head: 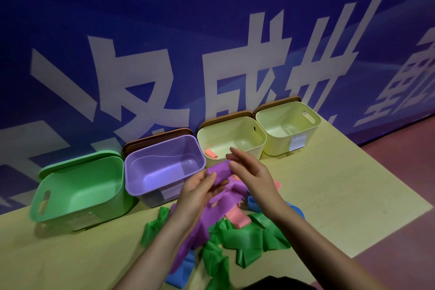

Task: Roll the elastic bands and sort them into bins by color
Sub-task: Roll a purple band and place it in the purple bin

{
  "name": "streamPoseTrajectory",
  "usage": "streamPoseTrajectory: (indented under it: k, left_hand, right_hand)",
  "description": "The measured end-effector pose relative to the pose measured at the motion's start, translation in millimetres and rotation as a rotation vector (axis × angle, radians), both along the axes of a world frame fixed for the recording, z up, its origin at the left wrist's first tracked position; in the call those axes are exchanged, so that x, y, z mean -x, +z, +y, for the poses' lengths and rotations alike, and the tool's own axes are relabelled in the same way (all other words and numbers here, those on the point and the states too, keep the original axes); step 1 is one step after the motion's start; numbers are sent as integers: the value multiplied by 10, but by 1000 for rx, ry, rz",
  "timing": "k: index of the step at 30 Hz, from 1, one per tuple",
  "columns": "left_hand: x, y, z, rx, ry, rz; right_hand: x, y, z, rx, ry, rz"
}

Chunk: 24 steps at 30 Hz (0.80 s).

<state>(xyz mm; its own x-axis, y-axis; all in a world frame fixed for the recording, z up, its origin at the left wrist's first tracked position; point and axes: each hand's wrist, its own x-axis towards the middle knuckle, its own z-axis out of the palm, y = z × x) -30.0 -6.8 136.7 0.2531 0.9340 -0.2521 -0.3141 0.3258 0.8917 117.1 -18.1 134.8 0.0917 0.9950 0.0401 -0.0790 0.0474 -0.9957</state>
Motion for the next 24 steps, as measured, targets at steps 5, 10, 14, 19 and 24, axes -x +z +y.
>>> streamPoseTrajectory:
  k: [5, 10, 14, 19, 24]
  left_hand:
    - [39, -25, -21, -130, -31, 118]
    - [143, -137, 52, -202, 16, 305]
    - [136, -171, 64, -85, 99, 154]
    - [139, -212, 147, 34, 285, -93]
    - [231, -198, 300, 128, 374, -299]
  right_hand:
    - [46, -34, 59, 6, 70, -21]
    - [120, -98, 67, -103, -3, -370]
    - [206, -162, 121, -59, -48, -306]
    - [413, -148, 181, -6, -31, -123]
    - [550, -193, 336, 53, 19, -93]
